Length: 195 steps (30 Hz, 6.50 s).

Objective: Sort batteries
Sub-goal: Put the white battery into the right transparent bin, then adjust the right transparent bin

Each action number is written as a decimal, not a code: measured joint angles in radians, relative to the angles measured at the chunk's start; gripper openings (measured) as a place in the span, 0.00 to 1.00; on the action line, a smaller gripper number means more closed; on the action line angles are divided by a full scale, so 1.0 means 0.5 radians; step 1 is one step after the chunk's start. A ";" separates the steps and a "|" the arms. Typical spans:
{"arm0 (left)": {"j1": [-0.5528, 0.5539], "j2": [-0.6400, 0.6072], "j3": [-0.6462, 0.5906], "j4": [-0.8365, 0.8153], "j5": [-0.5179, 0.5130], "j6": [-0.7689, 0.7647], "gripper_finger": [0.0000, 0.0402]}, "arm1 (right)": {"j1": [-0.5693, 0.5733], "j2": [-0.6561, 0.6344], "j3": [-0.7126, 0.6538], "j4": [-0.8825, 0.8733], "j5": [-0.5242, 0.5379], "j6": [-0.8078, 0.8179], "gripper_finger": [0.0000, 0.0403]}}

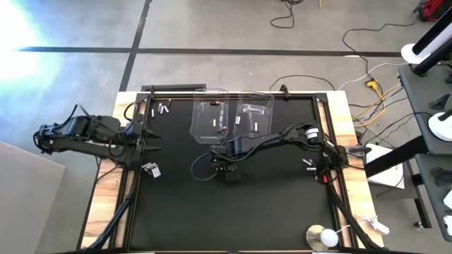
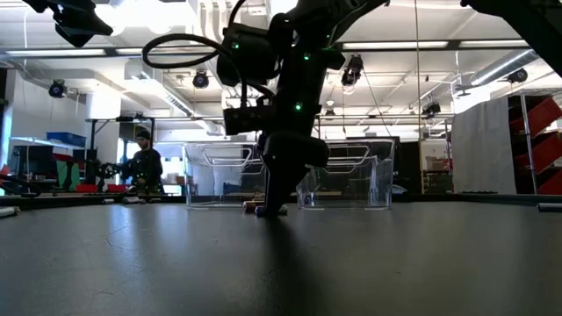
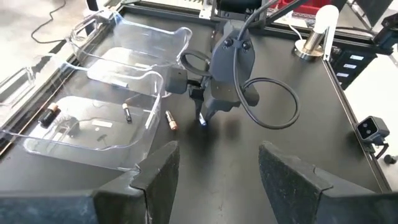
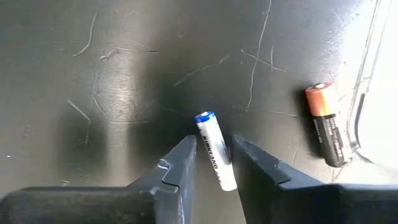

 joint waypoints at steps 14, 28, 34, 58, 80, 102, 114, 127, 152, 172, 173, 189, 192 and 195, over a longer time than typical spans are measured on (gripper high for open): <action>0.000 -0.010 0.026 -0.120 -0.038 0.061 0.49 | 0.028 0.001 0.002 -0.064 -0.129 0.158 0.08; 0.000 -0.148 0.359 -0.227 -0.563 0.127 0.49 | 0.153 -0.010 0.143 -0.346 -0.195 0.378 0.05; 0.000 -0.180 0.312 -0.227 -0.570 0.126 0.49 | 0.127 -0.151 0.347 -0.435 -0.166 0.455 0.05; 0.000 -0.151 0.175 -0.225 -0.568 -0.140 0.49 | -0.751 -0.323 0.663 -1.032 0.148 0.196 0.05; 0.000 -0.154 0.175 -0.225 -0.571 -0.338 0.49 | -0.938 -0.320 -0.042 -0.692 -0.142 -0.148 0.05; 0.000 -0.154 0.174 -0.223 -0.666 -0.482 0.49 | -0.989 -0.320 -0.259 -0.571 -0.136 -0.196 0.26; 0.000 -0.155 0.149 -0.223 -0.676 -0.579 0.49 | -0.862 -0.777 -0.195 -0.940 -0.322 -0.039 0.36; 0.000 -0.148 0.098 -0.064 -0.675 -0.601 0.49 | -0.695 -0.779 -0.243 -1.004 -0.214 -0.067 0.28; 0.000 -0.148 0.099 -0.072 -0.674 -0.630 0.49 | -0.653 -0.776 -0.463 -1.193 0.080 -0.060 0.40; 0.000 -0.148 0.100 -0.071 -0.674 -0.532 0.49 | -0.273 -1.085 -0.377 -0.974 -0.043 0.383 0.51; 0.000 -0.148 0.100 -0.071 -0.674 -0.531 0.49 | -0.266 -1.068 -0.377 -0.974 -0.043 0.388 0.52; 0.000 -0.148 0.100 -0.072 -0.604 -0.584 0.49 | -0.305 -0.841 -0.385 -0.959 0.084 0.281 0.55; 0.000 -0.148 0.100 -0.072 -0.588 -0.585 0.49 | -0.343 -0.841 -0.384 -0.942 0.116 0.278 0.54; 0.000 -0.148 0.100 -0.072 -0.562 -0.585 0.49 | -0.368 -0.841 -0.384 -0.943 0.178 0.276 0.55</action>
